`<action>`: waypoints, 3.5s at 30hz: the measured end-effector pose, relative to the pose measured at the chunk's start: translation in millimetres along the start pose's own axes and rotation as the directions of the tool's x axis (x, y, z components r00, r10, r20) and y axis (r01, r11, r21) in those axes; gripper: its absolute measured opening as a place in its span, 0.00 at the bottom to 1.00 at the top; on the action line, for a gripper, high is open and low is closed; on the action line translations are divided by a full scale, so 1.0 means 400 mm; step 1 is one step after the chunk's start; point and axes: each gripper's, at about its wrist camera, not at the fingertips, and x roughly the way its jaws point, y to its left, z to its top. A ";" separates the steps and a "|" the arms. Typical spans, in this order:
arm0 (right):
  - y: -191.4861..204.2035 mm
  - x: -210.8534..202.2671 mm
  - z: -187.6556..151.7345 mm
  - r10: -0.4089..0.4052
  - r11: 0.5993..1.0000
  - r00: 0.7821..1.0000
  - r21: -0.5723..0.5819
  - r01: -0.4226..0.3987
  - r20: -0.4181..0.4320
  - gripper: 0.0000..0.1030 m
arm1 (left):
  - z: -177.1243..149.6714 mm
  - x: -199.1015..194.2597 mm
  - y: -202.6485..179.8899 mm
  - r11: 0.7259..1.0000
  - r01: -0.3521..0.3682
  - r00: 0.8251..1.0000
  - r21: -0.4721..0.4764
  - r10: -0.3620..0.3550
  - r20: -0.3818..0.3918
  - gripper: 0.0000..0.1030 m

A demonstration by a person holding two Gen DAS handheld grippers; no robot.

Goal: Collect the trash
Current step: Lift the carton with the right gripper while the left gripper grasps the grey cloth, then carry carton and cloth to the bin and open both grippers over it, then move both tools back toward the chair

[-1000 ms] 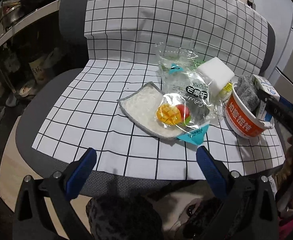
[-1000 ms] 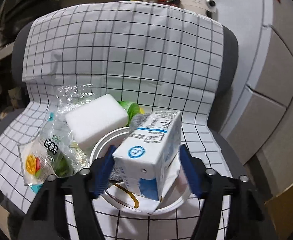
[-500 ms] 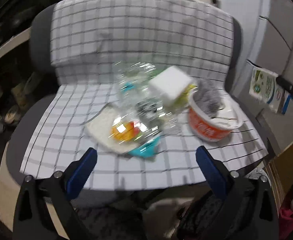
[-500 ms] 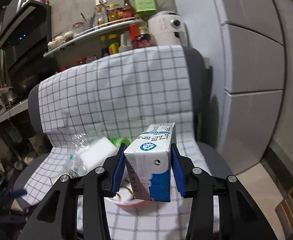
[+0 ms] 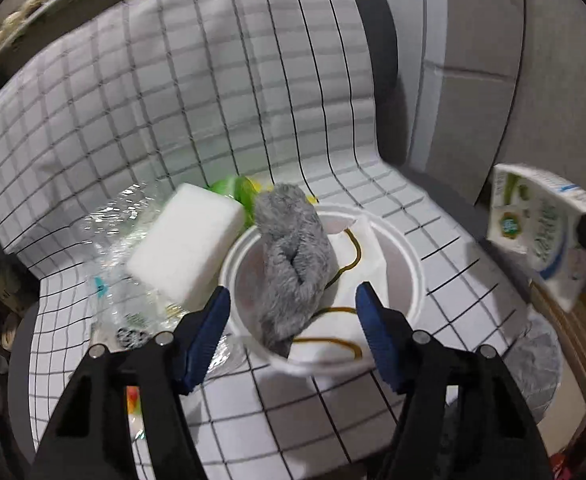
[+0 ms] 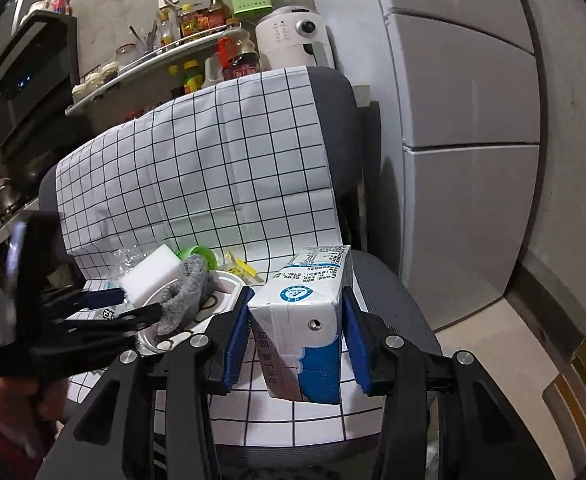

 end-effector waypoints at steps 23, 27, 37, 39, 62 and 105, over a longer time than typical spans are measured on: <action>0.022 -0.007 0.013 0.021 1.000 1.000 -0.007 -0.021 0.022 0.43 | 0.088 -0.265 0.205 0.969 0.046 0.917 -0.244 0.056 0.394 0.09; 0.034 -0.054 0.021 0.015 1.000 0.999 -0.016 -0.014 0.045 0.43 | 0.063 -0.364 0.212 0.961 0.098 0.888 -0.257 0.032 0.459 0.09; -0.030 -0.224 -0.037 -0.108 0.994 0.993 0.017 0.107 0.038 0.43 | -0.042 -0.428 -0.018 0.931 0.364 0.841 -0.014 -0.323 0.434 0.09; -0.064 -0.263 -0.059 -0.155 0.988 0.987 0.036 0.153 0.038 0.43 | -0.061 -0.411 -0.090 0.905 0.423 0.827 0.038 -0.402 0.393 0.09; -0.526 -0.339 -0.331 -0.397 0.841 0.905 0.335 0.425 -0.151 0.43 | -0.152 -0.013 -0.748 0.755 0.590 0.807 0.286 -0.565 -0.173 0.54; 0.122 0.042 -0.030 0.058 0.996 0.983 -0.062 -0.069 -0.174 0.46 | -0.273 -0.165 0.197 0.958 -0.047 0.996 -0.284 0.065 0.056 0.69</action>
